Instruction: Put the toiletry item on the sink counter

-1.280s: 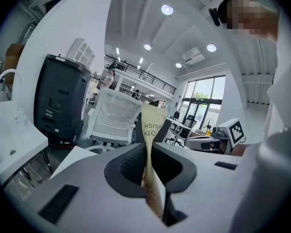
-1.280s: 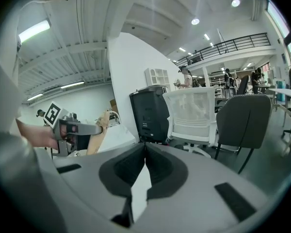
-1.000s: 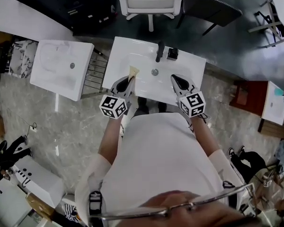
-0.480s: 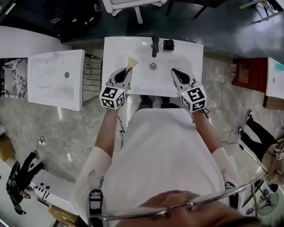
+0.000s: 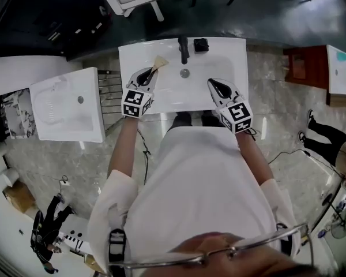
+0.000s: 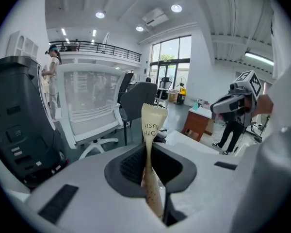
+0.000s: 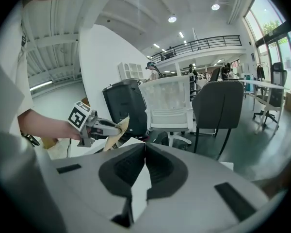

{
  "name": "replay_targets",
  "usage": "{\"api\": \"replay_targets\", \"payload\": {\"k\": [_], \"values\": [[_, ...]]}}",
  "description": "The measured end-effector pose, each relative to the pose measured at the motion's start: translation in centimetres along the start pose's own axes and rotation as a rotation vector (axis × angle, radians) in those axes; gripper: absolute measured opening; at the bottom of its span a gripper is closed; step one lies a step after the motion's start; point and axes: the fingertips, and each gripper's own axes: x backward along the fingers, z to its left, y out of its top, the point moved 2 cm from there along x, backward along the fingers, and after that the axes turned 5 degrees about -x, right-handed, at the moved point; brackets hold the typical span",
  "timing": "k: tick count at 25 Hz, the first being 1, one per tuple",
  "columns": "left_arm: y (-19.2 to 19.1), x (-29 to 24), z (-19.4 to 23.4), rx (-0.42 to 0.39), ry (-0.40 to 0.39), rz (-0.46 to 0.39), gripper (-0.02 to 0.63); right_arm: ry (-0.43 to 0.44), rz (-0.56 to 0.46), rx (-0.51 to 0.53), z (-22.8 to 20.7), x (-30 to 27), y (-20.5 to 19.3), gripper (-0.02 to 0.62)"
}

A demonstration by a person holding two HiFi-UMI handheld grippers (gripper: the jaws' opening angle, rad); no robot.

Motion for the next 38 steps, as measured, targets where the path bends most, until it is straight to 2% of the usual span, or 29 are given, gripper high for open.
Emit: {"api": "replay_targets", "payload": {"k": [8, 16, 28, 33, 38], "values": [[-2.1, -5.0, 2.8, -0.205, -0.085, 0.14, 0.029, -0.04, -0.005, -0.049, 0.3, -0.2, -0.5, 0.006], [-6.4, -10.7, 4.6, -0.405, -0.183, 0.32, 0.029, -0.078, -0.01, -0.089, 0.2, -0.5, -1.1, 0.006], [-11.2, -16.8, 7.1, -0.528, -0.305, 0.525, 0.029, -0.106, -0.029, -0.144, 0.3, -0.7, -1.1, 0.006], [-12.8, -17.9, 7.0, -0.567, -0.354, 0.581, 0.029, -0.12, -0.016, -0.159, 0.1, -0.7, -1.6, 0.006], [-13.6, -19.2, 7.0, -0.623, -0.346, 0.622, 0.029, -0.116, 0.003, -0.16, 0.4, -1.2, -2.2, 0.006]]}}
